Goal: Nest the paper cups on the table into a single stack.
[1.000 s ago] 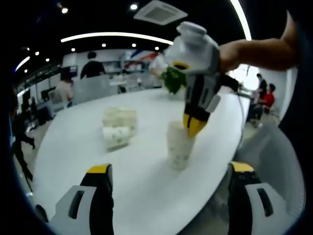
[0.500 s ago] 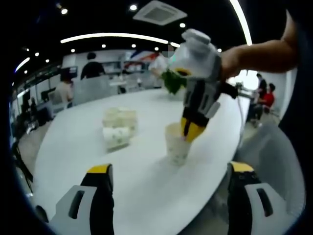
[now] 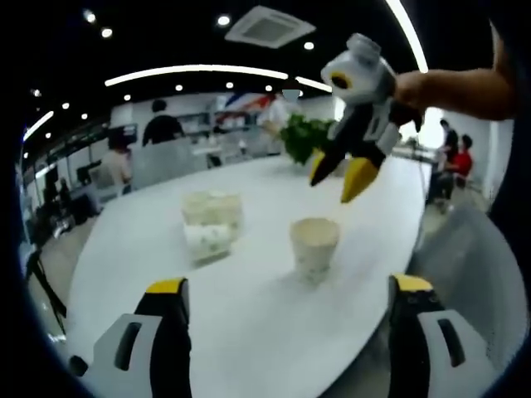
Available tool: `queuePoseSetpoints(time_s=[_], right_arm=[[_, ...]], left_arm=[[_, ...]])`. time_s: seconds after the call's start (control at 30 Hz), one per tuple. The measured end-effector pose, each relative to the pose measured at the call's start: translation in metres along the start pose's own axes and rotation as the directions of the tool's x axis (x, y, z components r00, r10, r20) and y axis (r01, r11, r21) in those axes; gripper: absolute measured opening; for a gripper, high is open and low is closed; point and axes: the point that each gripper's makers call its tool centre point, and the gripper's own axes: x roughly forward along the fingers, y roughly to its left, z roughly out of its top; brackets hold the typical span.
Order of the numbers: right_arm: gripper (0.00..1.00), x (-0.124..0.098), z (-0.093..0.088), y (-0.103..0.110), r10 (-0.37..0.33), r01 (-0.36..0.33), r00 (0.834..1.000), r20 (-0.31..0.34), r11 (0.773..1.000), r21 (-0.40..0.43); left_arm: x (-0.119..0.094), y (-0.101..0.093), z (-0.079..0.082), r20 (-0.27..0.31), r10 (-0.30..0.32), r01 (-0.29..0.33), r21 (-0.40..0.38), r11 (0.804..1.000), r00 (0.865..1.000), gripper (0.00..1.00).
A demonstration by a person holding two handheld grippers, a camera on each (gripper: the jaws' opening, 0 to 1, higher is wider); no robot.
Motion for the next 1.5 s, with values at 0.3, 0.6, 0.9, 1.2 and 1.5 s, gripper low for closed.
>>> queuePoseSetpoints(time_s=[0.3, 0.6, 0.9, 1.2, 1.5], right_arm=[[0.53, -0.027, -0.033, -0.020, -0.109, 0.096, 0.984, 0.143, 0.991, 0.092], [0.76, -0.054, -0.050, -0.036, -0.178, 0.141, 0.931, 0.319, 0.981, 0.137], [0.92, -0.051, -0.074, -0.050, -0.232, 0.189, 0.883, 0.408, 0.971, 0.144], [1.00, -0.059, -0.094, -0.050, -0.268, 0.198, 0.857, 0.440, 0.960, 0.198], [1.00, -0.047, -0.087, -0.048, -0.243, 0.186, 0.872, 0.426, 0.968, 0.171]], left_arm=[[0.001, -0.004, -0.006, -0.034, -0.016, 0.016, -0.005, 1.000, 0.999, 0.97], [0.000, -0.005, -0.006, -0.030, -0.017, 0.016, -0.027, 0.999, 0.999, 0.98], [-0.003, 0.009, -0.002, -0.009, 0.058, -0.058, -0.030, 0.998, 0.998, 0.98], [-0.002, 0.018, -0.002, -0.009, 0.092, -0.092, -0.056, 0.994, 0.996, 0.98], [-0.005, 0.031, 0.002, 0.036, 0.088, -0.082, -0.151, 0.985, 0.995, 0.98]])
